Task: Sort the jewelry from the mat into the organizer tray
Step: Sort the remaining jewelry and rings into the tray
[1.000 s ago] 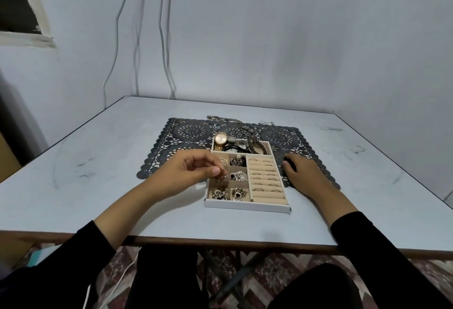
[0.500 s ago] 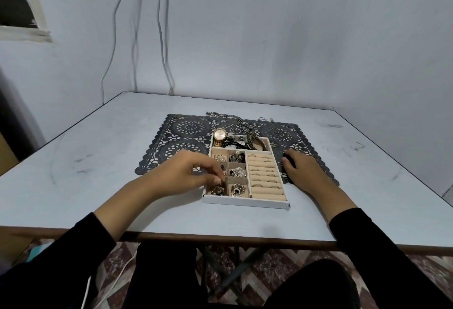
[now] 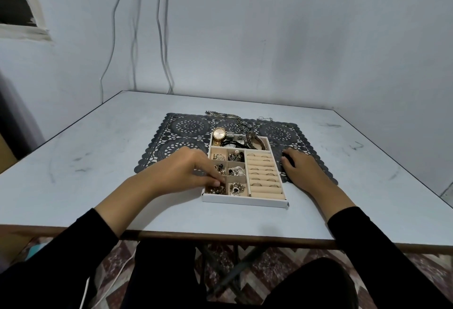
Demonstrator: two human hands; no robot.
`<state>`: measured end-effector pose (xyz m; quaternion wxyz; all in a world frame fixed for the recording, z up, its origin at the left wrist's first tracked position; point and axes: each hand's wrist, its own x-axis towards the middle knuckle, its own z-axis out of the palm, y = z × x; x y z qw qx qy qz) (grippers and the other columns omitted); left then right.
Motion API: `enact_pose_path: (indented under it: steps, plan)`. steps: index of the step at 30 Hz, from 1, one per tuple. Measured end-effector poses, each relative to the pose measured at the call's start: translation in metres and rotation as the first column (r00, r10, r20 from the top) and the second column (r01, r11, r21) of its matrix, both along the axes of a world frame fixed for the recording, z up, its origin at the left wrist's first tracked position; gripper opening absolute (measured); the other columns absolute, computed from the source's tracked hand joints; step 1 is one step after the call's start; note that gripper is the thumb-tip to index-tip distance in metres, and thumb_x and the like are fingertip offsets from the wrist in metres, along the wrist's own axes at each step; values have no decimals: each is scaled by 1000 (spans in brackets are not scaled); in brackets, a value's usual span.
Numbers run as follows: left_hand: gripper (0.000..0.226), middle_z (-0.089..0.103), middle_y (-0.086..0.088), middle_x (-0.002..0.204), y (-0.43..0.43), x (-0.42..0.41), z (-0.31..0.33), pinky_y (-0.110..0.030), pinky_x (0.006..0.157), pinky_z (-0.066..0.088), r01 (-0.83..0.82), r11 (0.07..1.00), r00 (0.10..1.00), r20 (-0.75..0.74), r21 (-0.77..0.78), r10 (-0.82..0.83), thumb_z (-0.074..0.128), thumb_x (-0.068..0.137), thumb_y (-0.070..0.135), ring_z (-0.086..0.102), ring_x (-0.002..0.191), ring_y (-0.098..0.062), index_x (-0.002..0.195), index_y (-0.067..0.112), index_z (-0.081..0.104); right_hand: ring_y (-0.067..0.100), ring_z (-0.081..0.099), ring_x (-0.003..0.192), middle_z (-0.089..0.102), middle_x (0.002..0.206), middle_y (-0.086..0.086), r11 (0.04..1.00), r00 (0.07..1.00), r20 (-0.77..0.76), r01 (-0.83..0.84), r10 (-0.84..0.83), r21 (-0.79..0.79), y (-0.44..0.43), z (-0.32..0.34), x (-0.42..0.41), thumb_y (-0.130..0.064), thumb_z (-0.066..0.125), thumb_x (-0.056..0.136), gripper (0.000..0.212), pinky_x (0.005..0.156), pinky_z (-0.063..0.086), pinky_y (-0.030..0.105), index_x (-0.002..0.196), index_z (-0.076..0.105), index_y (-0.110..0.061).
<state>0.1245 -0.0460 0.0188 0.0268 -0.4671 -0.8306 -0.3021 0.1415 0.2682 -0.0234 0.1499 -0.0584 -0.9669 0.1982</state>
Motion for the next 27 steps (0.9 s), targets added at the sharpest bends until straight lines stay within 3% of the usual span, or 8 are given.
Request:
enact_pose_path:
  steps: [4, 7, 11, 13, 16, 21, 27]
  plan:
    - [17, 75, 16, 86, -1, -3, 0, -20, 80, 51, -73, 989, 982, 180, 127, 49, 78, 80, 23, 69, 86, -2, 96, 29, 79, 25, 53, 115, 60, 125, 10, 1000, 1000, 4, 5, -5, -10, 0, 1, 1, -27, 43, 99, 36, 86, 36, 26, 129, 53, -10]
    - [15, 76, 8, 90, -2, -10, -2, -27, 79, 56, -152, 961, 950, 304, 231, 77, 75, 83, 22, 71, 86, -12, 97, 23, 77, 24, 53, 114, 60, 126, 10, 1000, 1000, 3, 4, -4, -14, 0, 2, 1, -27, 44, 99, 35, 87, 37, 27, 129, 54, -10]
    - [15, 74, 12, 95, -2, -32, -5, -11, 77, 48, -274, 922, 940, 279, 275, 196, 68, 90, 27, 66, 92, 3, 104, 27, 73, 24, 52, 118, 59, 129, 9, 1000, 1000, 0, 7, -7, -28, -1, 5, 2, -26, 46, 99, 37, 93, 37, 27, 131, 54, -10]
    - [18, 70, 17, 101, -1, -45, -6, -7, 77, 43, -339, 904, 928, 252, 261, 275, 64, 93, 28, 62, 92, 10, 109, 30, 70, 24, 56, 110, 63, 121, 9, 999, 1000, -14, 10, -11, -34, 1, 5, -1, -26, 47, 98, 32, 86, 39, 28, 124, 58, -10]
    - [27, 64, 15, 117, 1, -64, -9, -21, 91, 41, -433, 877, 895, 211, 207, 392, 58, 97, 31, 57, 105, 0, 123, 28, 63, 22, 57, 102, 65, 113, 8, 999, 999, -36, 12, -13, -33, 5, 6, -10, -27, 48, 97, 29, 76, 36, 25, 117, 61, -10]
    - [40, 53, -1, 139, 5, -107, -19, -33, 99, 38, -485, 873, 872, 58, -39, 487, 51, 99, 33, 50, 124, -17, 137, 21, 52, 22, 54, 114, 61, 125, 9, 999, 998, -54, 20, -21, -26, 17, 10, -33, -27, 51, 96, 38, 91, 38, 26, 129, 55, -9]
    - [54, 29, -2, 159, 17, -144, -26, -37, 117, 22, -468, 844, 875, -2, -261, 485, 43, 101, 43, 27, 146, -21, 150, 20, 36, 22, 49, 124, 55, 135, 8, 1000, 1000, -27, 10, -11, -29, 24, 11, -66, -26, 53, 95, 44, 102, 35, 28, 136, 49, -11]
